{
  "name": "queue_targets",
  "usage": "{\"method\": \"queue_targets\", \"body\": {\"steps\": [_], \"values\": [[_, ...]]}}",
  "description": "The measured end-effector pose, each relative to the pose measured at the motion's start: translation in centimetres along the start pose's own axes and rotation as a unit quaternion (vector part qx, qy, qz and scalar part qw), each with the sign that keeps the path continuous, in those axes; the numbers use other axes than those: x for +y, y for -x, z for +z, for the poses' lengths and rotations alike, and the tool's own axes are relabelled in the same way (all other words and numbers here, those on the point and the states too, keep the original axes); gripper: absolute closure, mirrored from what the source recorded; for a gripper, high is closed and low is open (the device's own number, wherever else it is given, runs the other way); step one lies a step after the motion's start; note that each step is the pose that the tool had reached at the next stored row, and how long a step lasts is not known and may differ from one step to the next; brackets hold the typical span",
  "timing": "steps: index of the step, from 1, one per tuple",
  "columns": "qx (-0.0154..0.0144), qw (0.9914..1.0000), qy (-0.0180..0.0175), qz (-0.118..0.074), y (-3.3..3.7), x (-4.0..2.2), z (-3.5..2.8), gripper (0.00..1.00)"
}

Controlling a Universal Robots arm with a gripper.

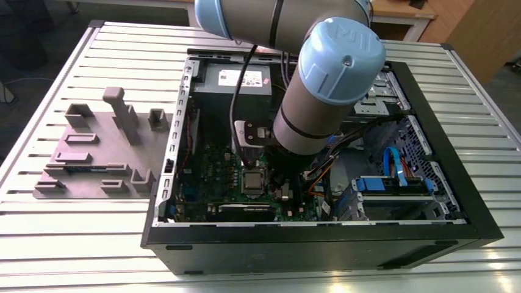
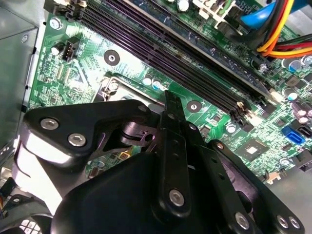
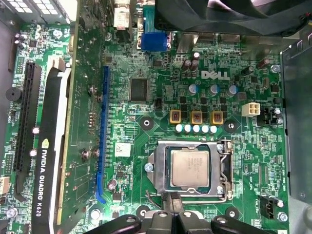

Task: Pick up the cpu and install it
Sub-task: 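Install the first cpu locking lever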

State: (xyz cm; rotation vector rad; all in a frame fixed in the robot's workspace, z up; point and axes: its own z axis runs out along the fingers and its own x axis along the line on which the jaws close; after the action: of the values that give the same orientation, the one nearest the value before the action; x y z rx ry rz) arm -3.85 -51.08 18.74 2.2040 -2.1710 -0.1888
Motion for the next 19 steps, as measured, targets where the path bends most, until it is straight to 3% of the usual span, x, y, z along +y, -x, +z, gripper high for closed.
{"method": "queue_targets", "body": {"steps": [9,19], "values": [[-0.0009,1.0,-0.0008,0.0,0.01,-0.03,0.1,0.89],[-0.0021,1.0,-0.0009,0.0,0.0,-0.47,0.06,0.89]]}}
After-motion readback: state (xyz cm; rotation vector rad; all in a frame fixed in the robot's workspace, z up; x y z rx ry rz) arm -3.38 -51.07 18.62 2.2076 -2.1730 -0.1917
